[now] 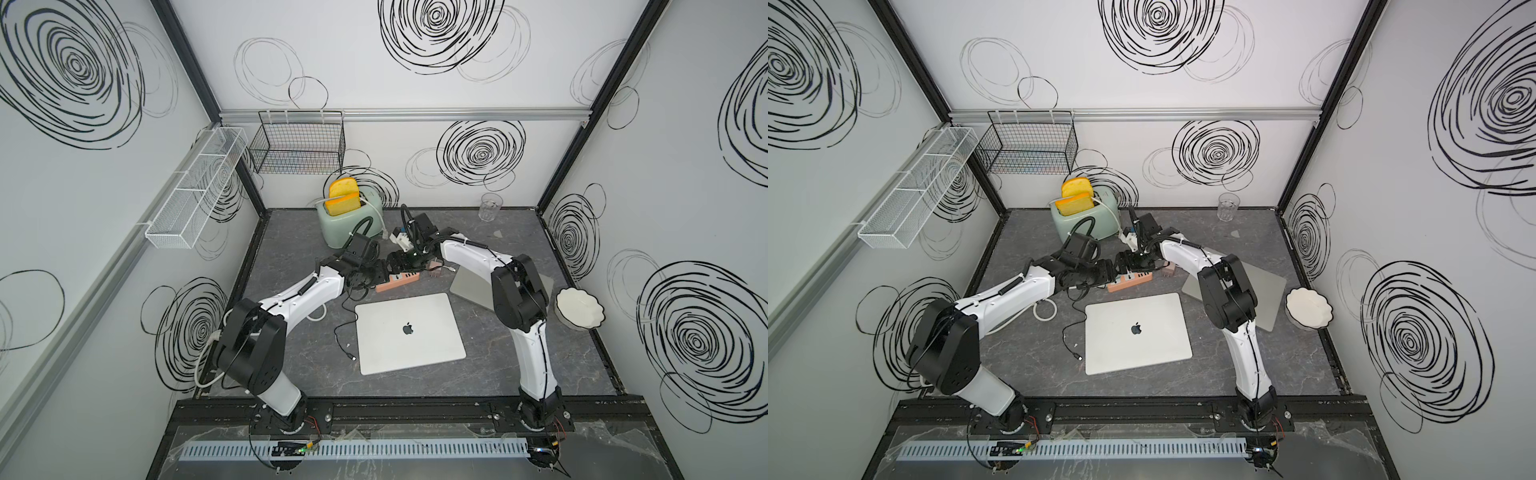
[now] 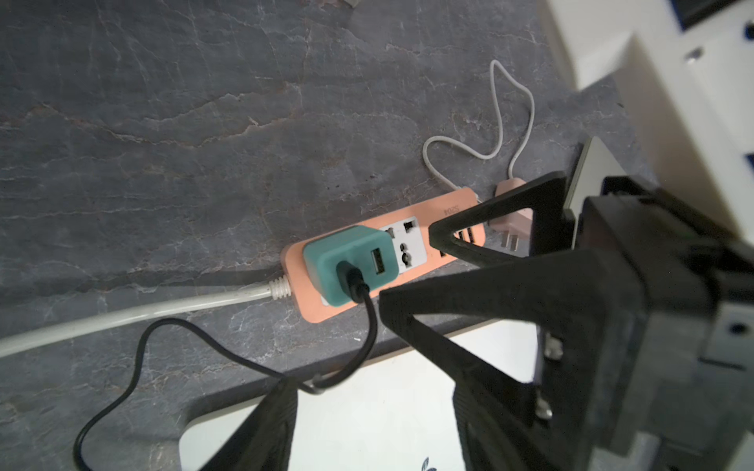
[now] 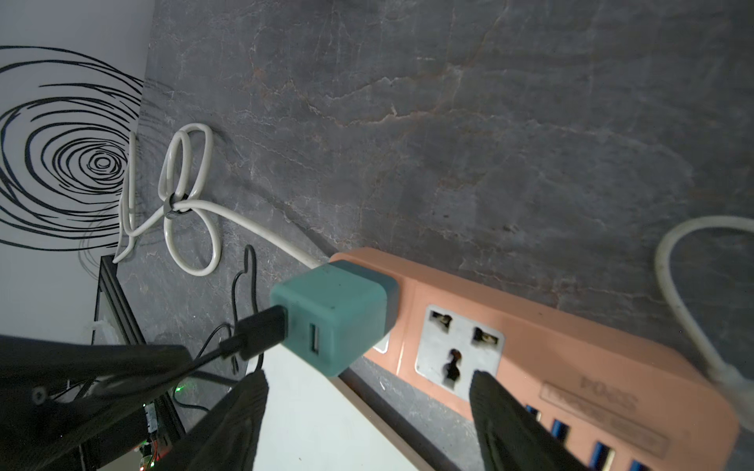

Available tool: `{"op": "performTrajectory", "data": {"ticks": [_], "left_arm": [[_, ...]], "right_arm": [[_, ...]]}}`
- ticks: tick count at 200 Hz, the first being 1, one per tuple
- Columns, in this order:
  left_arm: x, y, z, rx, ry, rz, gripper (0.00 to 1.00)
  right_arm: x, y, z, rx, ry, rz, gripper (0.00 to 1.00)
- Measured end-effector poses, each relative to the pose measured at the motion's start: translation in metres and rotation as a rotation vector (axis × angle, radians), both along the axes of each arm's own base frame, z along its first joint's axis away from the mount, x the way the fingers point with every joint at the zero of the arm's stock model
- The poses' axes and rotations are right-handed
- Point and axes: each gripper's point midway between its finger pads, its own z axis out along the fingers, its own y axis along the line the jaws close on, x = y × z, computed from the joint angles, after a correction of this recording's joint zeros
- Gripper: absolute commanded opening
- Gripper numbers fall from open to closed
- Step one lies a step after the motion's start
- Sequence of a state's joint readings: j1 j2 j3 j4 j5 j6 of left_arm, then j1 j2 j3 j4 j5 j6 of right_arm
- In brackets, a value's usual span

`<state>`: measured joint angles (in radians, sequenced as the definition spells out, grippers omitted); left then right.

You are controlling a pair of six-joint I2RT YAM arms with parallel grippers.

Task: Unplug the laptop charger
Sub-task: Remove the charging cable from the plug.

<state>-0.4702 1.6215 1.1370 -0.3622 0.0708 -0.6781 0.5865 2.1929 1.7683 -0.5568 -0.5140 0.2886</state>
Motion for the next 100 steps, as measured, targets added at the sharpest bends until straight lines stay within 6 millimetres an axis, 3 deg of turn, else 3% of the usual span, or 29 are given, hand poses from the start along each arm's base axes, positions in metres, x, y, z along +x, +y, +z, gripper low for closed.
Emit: {"op": "performTrajectory", "data": {"ticks": [100], "left_arm": [[0.018, 0.014, -0.006, 0.008, -0.004, 0.041, 0.21]], "right_arm": [[0.022, 0.009, -0.009, 0.010, 0.004, -0.033, 0.79]]}}
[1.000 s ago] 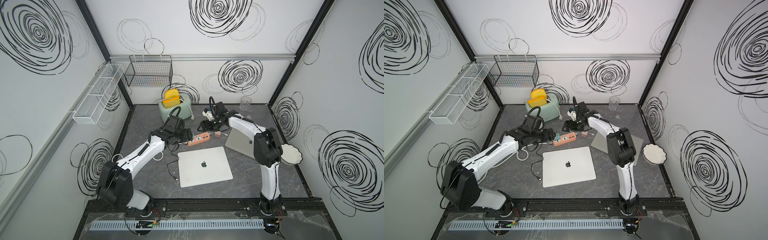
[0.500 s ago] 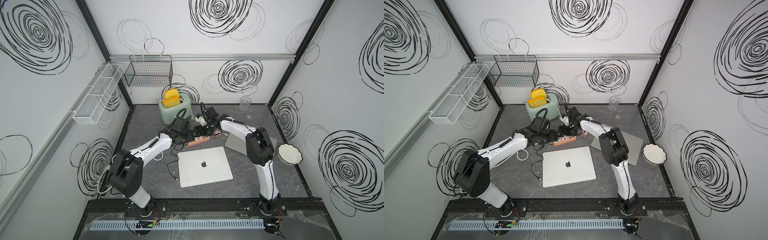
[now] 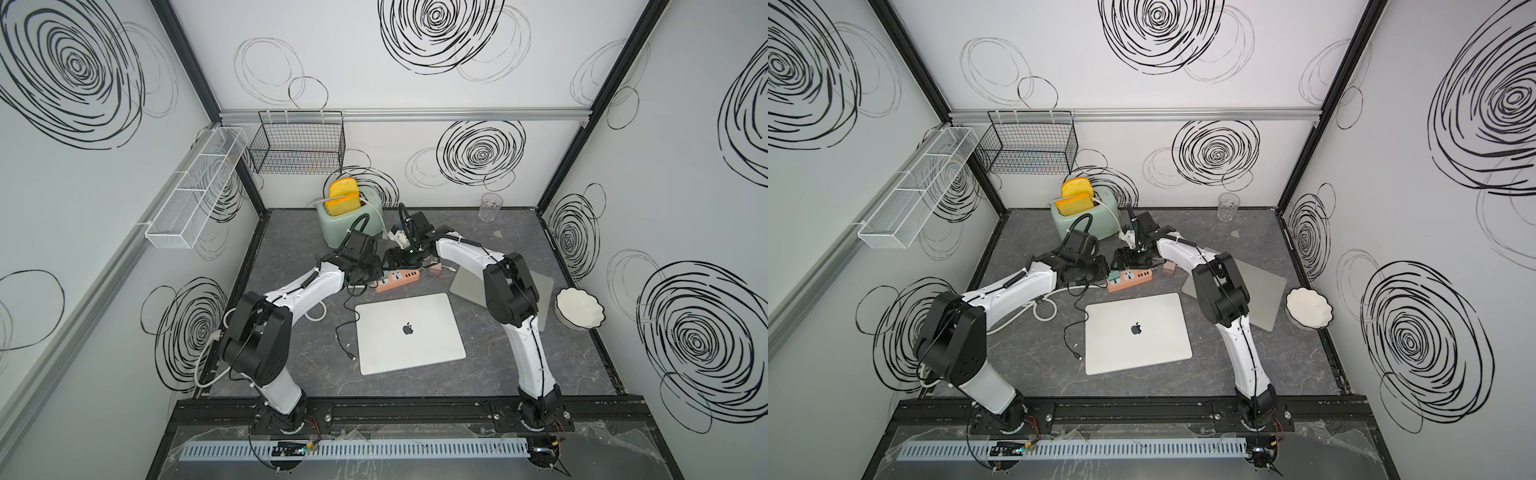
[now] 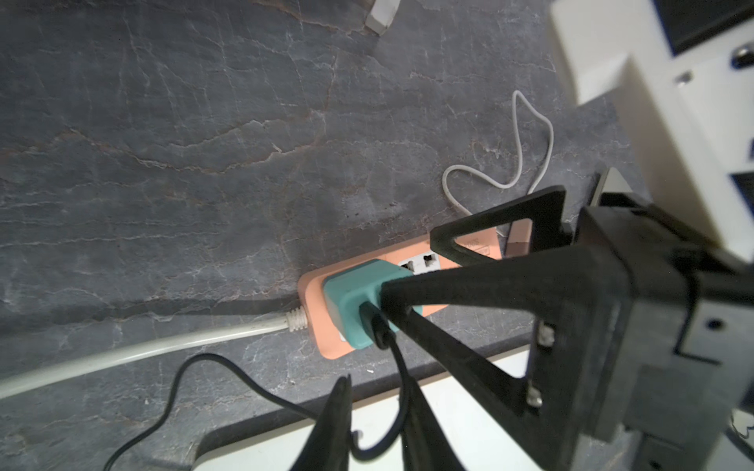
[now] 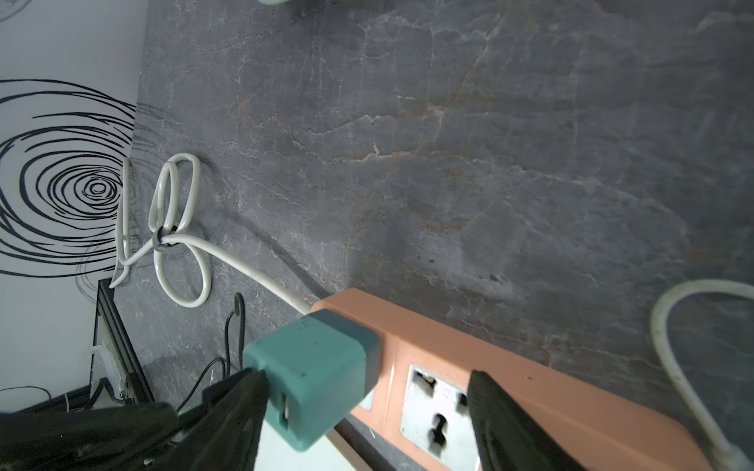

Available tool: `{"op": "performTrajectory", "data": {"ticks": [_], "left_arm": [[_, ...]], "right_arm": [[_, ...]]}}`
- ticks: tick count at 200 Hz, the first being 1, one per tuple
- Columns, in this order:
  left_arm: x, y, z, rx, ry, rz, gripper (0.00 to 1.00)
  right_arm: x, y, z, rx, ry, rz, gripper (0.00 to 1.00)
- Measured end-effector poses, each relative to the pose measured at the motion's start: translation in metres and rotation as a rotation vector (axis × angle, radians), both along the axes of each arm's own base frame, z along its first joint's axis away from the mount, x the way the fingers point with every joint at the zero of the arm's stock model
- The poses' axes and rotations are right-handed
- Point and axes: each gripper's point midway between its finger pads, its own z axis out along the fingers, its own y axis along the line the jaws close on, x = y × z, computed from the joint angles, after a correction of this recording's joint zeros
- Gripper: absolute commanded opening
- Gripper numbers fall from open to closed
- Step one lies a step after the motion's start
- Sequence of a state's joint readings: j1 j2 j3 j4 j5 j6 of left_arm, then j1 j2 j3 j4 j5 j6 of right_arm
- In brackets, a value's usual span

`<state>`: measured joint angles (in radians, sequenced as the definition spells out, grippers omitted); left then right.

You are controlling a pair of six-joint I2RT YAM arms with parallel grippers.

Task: Unplug the laptop charger
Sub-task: Remove the charging cable from the plug.

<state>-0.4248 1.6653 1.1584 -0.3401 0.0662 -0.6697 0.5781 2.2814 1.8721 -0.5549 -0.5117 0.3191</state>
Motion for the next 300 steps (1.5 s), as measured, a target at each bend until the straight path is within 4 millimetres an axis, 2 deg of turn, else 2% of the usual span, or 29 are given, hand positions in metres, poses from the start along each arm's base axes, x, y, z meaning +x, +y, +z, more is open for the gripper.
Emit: {"op": "performTrajectory", "data": {"ticks": [40, 43, 134, 193, 244, 300], "left_arm": [[0.007, 0.004, 0.000, 0.007, -0.003, 0.002, 0.05], [0.007, 0.004, 0.000, 0.008, -0.004, 0.002, 0.00], [0.010, -0.003, 0.020, 0.056, -0.026, -0.078, 0.00], [0.006, 0.002, 0.021, 0.113, -0.017, -0.103, 0.00], [0.005, -0.001, 0.022, 0.112, -0.031, -0.143, 0.00], [-0.005, -0.001, 0.026, 0.093, -0.042, -0.168, 0.00]], "right_arm": [[0.002, -0.003, -0.002, -0.005, 0.006, -0.008, 0.78], [0.002, -0.003, -0.002, -0.005, 0.006, -0.008, 0.78], [-0.003, -0.002, -0.006, -0.004, -0.022, 0.014, 0.77], [-0.007, 0.003, -0.006, -0.047, -0.085, 0.053, 0.77], [-0.008, 0.003, -0.005, -0.072, -0.118, 0.064, 0.77], [-0.010, 0.004, -0.005, -0.077, -0.126, 0.076, 0.77]]}}
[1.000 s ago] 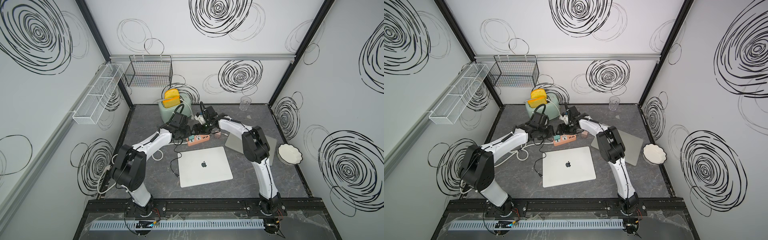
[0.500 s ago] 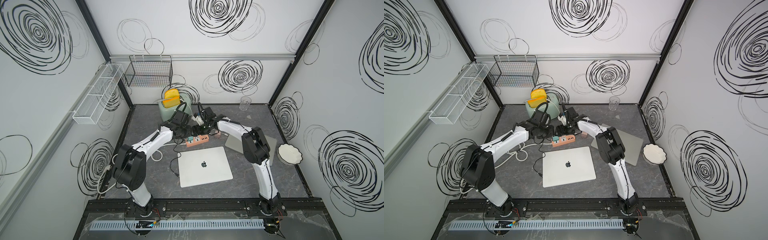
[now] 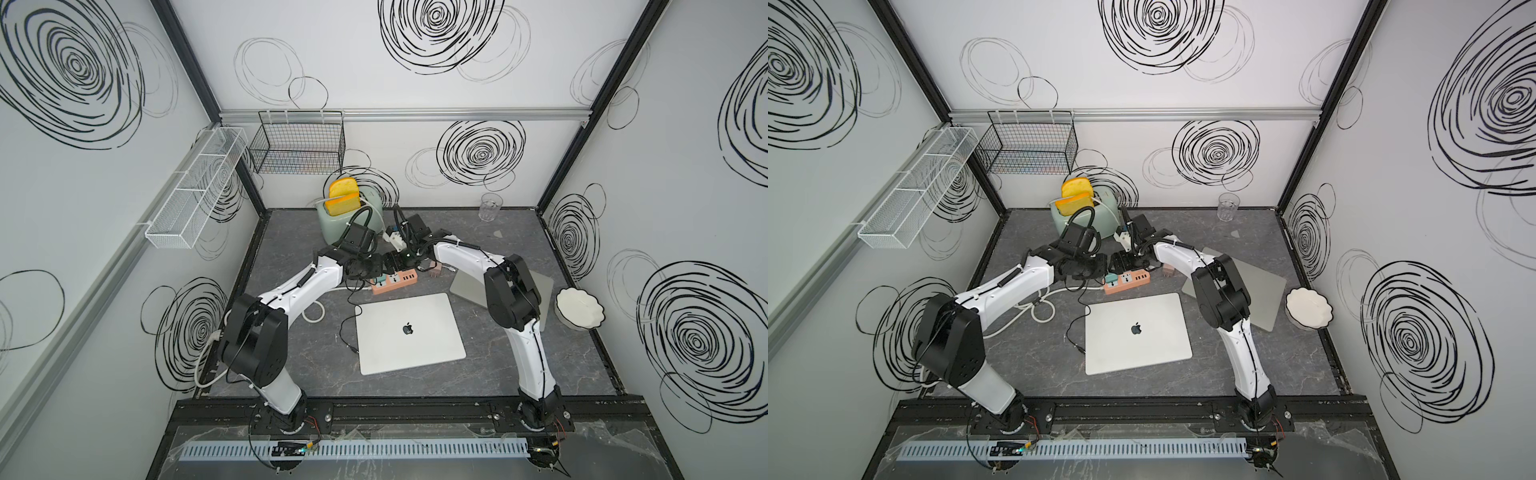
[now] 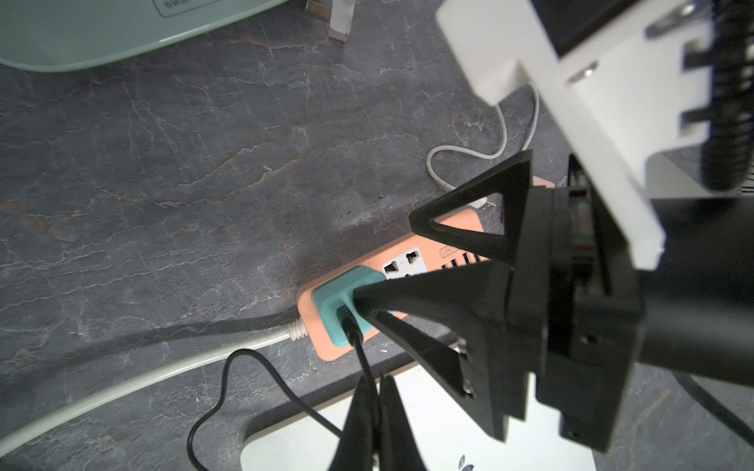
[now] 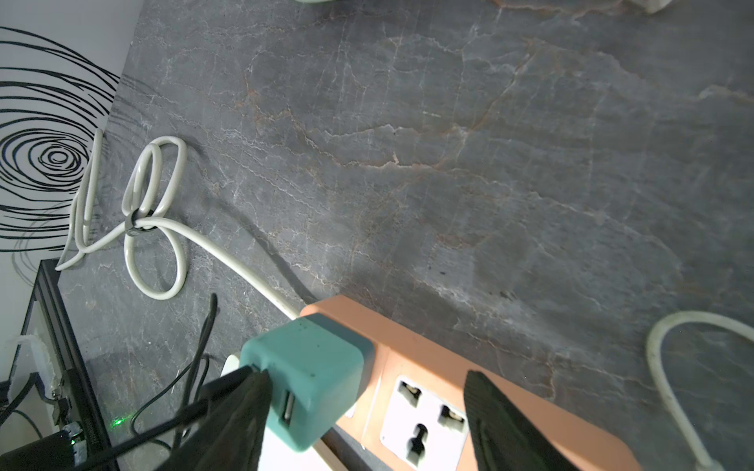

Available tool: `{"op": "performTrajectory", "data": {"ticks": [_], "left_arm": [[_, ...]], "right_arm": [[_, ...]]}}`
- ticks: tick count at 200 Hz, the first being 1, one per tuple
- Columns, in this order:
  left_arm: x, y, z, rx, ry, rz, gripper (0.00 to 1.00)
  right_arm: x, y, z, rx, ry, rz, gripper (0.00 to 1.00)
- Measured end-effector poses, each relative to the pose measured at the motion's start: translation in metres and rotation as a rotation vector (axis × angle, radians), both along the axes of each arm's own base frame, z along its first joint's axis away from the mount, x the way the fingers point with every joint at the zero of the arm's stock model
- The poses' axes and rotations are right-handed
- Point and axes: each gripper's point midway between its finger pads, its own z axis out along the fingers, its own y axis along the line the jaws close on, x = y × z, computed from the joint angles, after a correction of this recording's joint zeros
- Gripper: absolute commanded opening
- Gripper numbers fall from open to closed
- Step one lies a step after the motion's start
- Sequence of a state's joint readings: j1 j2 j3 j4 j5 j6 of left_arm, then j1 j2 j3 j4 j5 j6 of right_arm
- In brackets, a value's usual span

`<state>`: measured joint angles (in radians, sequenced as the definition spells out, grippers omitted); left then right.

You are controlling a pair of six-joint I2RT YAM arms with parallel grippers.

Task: Unplug the laptop charger
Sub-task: Remove the charging cable from the plug, then place the charging cable at the center of the board.

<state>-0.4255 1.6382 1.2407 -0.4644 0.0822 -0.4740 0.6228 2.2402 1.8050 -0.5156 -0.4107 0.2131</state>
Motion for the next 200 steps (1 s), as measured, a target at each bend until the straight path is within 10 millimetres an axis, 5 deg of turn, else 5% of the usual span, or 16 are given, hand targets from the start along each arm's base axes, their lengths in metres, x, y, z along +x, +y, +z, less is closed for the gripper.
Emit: {"op": "performTrajectory", "data": {"ticks": [48, 66, 95, 122, 159, 200], "left_arm": [[0.011, -0.003, 0.087, -0.114, -0.260, -0.015, 0.00], [0.013, -0.003, 0.098, -0.125, -0.296, -0.011, 0.00], [0.016, 0.011, 0.074, -0.078, -0.239, 0.033, 0.00], [0.013, 0.049, 0.039, -0.026, -0.154, 0.123, 0.02], [0.002, 0.096, 0.002, 0.014, -0.050, 0.231, 0.22], [-0.015, 0.115, -0.031, 0.028, 0.038, 0.278, 0.31]], "right_arm": [[0.001, 0.000, 0.000, -0.003, -0.007, -0.002, 0.77], [0.000, 0.001, 0.000, -0.003, -0.007, -0.001, 0.77], [0.001, 0.001, 0.001, -0.003, -0.007, -0.001, 0.77], [0.000, 0.002, 0.004, -0.015, -0.015, 0.003, 0.78], [-0.004, 0.004, 0.015, -0.077, -0.021, 0.017, 0.78], [-0.007, 0.024, 0.028, -0.075, -0.017, 0.049, 0.78]]}}
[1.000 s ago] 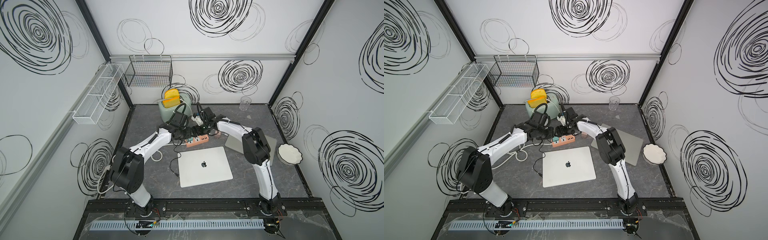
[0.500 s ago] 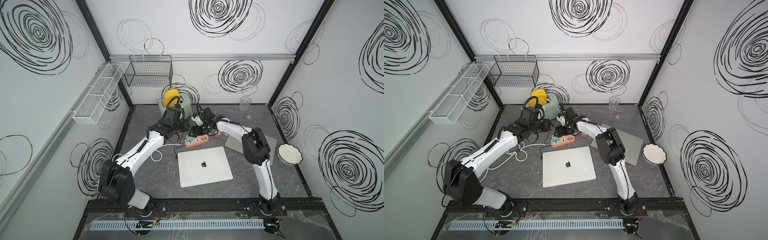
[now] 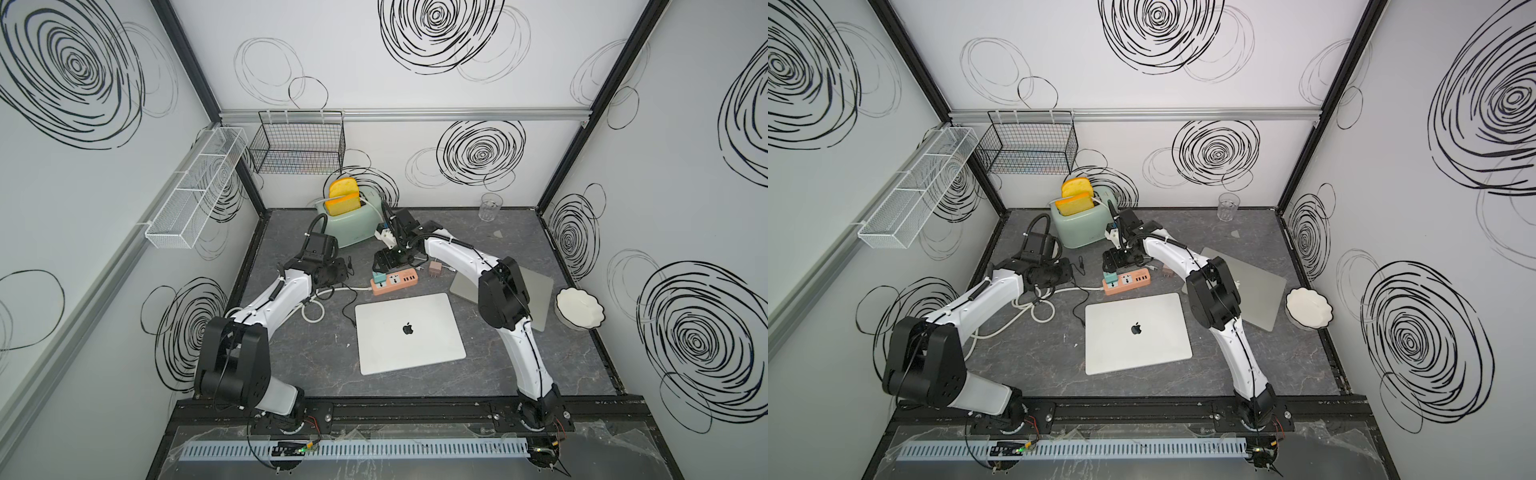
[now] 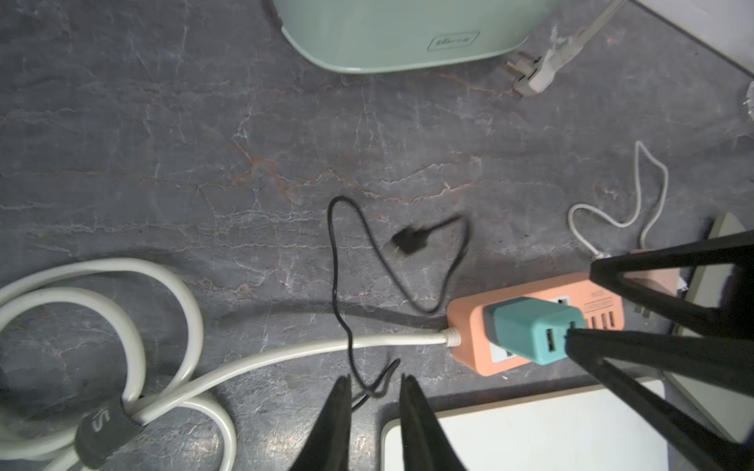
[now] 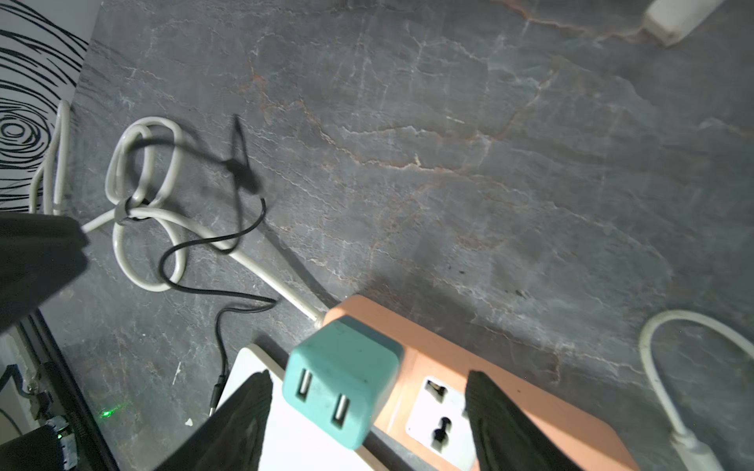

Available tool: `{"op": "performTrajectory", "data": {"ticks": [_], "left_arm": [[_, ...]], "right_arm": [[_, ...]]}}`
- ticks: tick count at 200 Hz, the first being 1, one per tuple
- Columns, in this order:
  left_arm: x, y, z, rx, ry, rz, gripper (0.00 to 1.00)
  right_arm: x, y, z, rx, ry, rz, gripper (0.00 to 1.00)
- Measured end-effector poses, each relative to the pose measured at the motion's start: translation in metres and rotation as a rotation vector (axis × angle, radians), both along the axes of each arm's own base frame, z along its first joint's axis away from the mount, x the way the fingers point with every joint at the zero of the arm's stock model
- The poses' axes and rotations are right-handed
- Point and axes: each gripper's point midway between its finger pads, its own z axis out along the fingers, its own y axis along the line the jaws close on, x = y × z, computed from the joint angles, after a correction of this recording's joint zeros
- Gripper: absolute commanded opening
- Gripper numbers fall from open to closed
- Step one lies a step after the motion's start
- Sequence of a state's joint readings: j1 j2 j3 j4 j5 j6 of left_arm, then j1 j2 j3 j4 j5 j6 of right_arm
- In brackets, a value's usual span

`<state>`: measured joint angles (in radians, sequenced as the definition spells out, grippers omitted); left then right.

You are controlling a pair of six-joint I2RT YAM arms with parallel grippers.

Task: Unplug the laptop charger
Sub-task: Place the charging cable at the center of the board, then remove the plug from the socket.

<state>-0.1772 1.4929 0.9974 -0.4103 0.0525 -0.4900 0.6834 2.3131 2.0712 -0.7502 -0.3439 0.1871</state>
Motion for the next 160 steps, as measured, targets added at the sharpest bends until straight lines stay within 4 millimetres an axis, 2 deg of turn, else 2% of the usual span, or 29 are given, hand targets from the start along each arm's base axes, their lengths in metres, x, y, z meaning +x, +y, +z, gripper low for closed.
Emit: {"op": "performTrajectory", "data": {"ticks": [33, 67, 88, 111, 127, 160], "left_arm": [[-0.013, 0.007, -0.017, 0.000, 0.049, 0.018, 0.44], [-0.019, 0.008, -0.015, -0.034, 0.041, 0.029, 0.55], [-0.020, -0.005, -0.003, -0.112, -0.002, 0.014, 0.57], [-0.019, -0.029, 0.002, -0.216, -0.030, -0.012, 0.58], [-0.026, -0.045, -0.008, -0.289, -0.014, -0.015, 0.58], [-0.037, -0.066, -0.037, -0.371, 0.069, 0.005, 0.57]], "right_arm": [[-0.011, 0.004, -0.005, -0.004, 0.039, 0.016, 0.78], [-0.016, 0.003, -0.022, -0.031, 0.077, 0.017, 0.75], [-0.019, 0.000, -0.030, -0.047, 0.096, 0.015, 0.70], [-0.020, 0.000, -0.034, -0.050, 0.103, 0.014, 0.59], [-0.019, 0.000, -0.035, -0.052, 0.102, 0.013, 0.54], [-0.017, 0.001, -0.032, -0.051, 0.090, 0.010, 0.49]]}}
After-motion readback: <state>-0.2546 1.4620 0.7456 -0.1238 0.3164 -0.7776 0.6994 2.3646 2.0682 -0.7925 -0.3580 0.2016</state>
